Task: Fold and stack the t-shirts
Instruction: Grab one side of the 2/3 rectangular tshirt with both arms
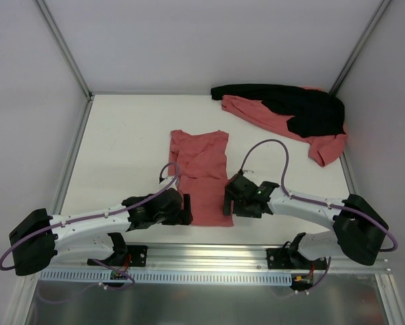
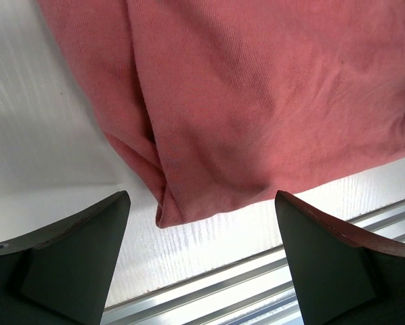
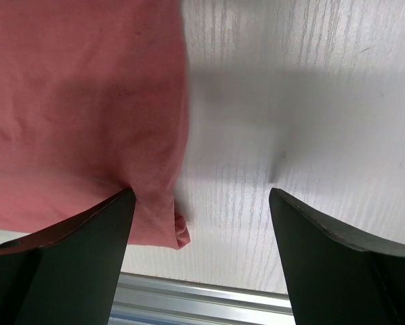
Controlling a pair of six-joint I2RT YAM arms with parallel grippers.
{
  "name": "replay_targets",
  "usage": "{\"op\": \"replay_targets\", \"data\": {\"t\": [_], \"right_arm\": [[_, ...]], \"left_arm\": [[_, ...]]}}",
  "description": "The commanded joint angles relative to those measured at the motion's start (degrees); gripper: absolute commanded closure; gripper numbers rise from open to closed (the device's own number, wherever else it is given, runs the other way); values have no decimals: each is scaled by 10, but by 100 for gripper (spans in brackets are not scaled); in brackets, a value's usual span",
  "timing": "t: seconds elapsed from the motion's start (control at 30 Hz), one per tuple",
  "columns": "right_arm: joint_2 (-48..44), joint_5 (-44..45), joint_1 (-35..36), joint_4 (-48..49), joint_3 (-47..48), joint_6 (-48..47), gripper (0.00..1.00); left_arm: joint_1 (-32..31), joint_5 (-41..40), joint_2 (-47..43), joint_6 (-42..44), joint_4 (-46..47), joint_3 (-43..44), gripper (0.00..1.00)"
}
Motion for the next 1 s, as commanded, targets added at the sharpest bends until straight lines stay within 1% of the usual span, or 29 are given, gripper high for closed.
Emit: {"op": "replay_targets", "data": {"t": [0.0,0.27,0.37,0.73,0.97], "right_arm": [[15,10,9,5,12,32,15],[29,9,39,13,19,47,16],[27,13,46,1,29,47,16],[-29,46,49,-66,67,57,16],[-11,30,59,-48,53,75,16]], "left_arm": [[6,-10,-11,-2,-3,0,10],[6,-6,-17,-7,-6,-7,9],[6,-5,-20,-6,-8,-8,10],[6,0,-15,-2,1,-7,10],[6,2,-7,2,5,-3,9]]}}
